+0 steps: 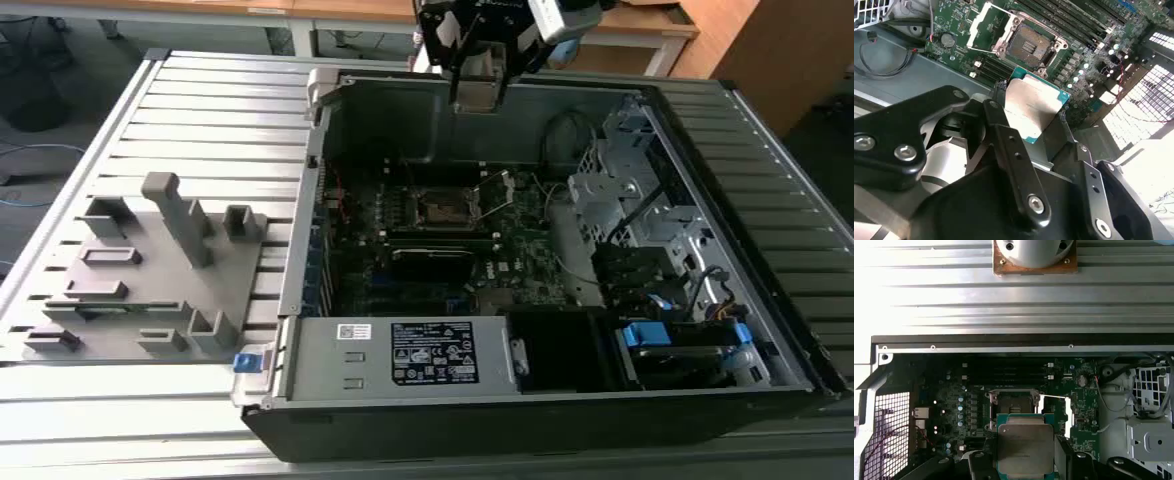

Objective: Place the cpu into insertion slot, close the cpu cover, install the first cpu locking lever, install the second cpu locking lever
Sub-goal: 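Place the cpu into insertion slot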

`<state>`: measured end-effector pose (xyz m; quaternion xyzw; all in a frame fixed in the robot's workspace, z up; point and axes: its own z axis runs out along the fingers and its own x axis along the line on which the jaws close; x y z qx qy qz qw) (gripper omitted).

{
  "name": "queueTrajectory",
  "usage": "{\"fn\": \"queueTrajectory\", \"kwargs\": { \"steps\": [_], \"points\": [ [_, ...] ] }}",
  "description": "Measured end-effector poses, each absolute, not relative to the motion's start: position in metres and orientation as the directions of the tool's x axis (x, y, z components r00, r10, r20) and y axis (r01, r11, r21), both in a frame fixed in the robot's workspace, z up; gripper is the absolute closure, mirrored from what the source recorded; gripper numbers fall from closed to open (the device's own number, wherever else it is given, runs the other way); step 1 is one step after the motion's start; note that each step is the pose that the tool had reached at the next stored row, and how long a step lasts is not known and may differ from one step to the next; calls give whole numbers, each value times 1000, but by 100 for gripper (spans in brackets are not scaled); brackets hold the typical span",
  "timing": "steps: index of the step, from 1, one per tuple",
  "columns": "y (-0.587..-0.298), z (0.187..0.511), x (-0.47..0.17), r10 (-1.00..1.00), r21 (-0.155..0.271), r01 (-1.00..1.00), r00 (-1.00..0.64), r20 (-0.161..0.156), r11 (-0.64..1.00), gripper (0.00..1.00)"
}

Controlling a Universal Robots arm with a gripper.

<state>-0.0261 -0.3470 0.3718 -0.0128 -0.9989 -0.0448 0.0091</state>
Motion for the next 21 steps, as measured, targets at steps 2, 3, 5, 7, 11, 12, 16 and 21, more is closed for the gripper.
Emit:
{"fn": "queueTrajectory", "kwargs": {
  "steps": [2, 3, 5, 7, 11, 12, 16, 21],
  "points": [
    [-347, 372, -26, 25, 89, 26, -1000, 19, 996, 46],
    [-347, 372, -26, 25, 89, 26, -1000, 19, 996, 46],
    [-347, 371, -26, 25, 89, 26, -1000, 19, 996, 46],
    [-347, 371, -26, 25, 89, 26, -1000, 19, 996, 46],
    [-347, 369, -26, 25, 89, 26, -1000, 19, 996, 46],
    [-347, 368, -26, 25, 89, 26, -1000, 19, 996, 46],
    [-347, 368, -26, 25, 89, 26, -1000, 19, 996, 46],
    [-347, 367, -26, 25, 90, 26, -1000, 19, 996, 46]
  ]
}}
